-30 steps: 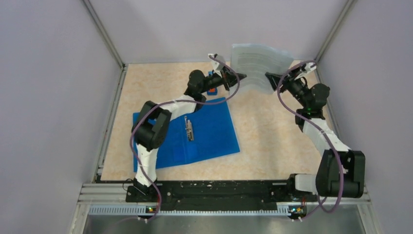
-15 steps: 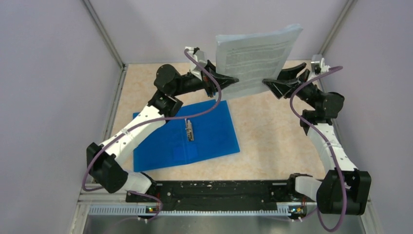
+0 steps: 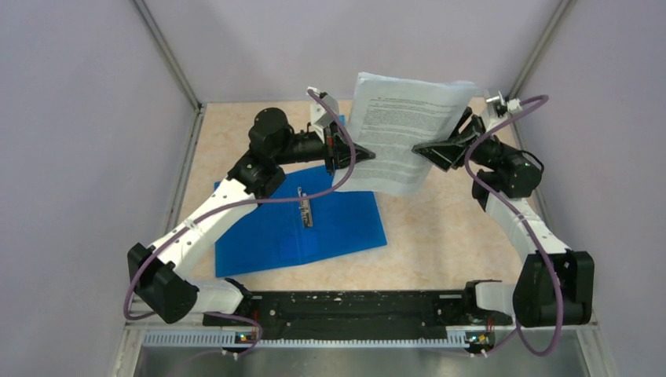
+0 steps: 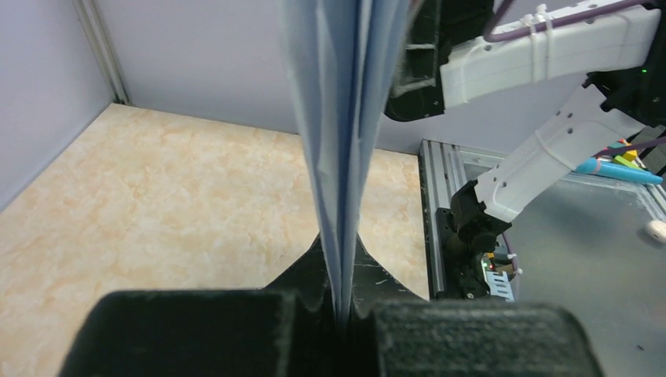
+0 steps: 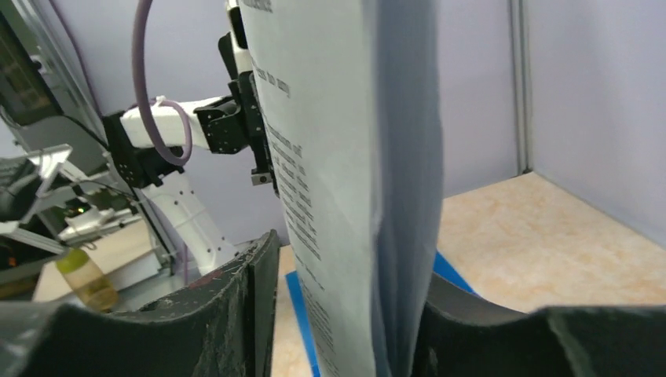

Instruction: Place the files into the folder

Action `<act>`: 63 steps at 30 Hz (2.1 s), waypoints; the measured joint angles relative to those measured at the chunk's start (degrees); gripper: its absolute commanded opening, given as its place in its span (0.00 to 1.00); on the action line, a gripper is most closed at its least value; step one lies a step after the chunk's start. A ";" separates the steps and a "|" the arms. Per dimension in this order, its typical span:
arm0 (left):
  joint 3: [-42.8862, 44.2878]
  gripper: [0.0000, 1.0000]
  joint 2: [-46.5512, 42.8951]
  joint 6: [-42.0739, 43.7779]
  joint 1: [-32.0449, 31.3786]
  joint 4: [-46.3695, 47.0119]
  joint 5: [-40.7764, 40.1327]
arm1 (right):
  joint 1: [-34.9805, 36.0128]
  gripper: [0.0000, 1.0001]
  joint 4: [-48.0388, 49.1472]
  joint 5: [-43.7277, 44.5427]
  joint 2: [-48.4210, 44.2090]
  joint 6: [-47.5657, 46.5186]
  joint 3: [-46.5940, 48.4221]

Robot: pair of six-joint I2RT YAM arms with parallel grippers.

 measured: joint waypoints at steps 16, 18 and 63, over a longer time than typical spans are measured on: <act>1.73 0.00 -4.17 -2.03 1.97 -6.10 -0.57 | 3.65 0.00 2.91 2.84 2.95 10.14 1.79; 1.73 0.00 -4.15 -2.86 2.08 -6.62 -1.92 | 3.74 0.00 2.69 3.89 2.93 9.07 1.75; -22.23 0.59 9.73 -29.29 3.98 -27.65 -60.43 | 28.61 0.00 -80.15 38.36 39.58 -50.56 18.38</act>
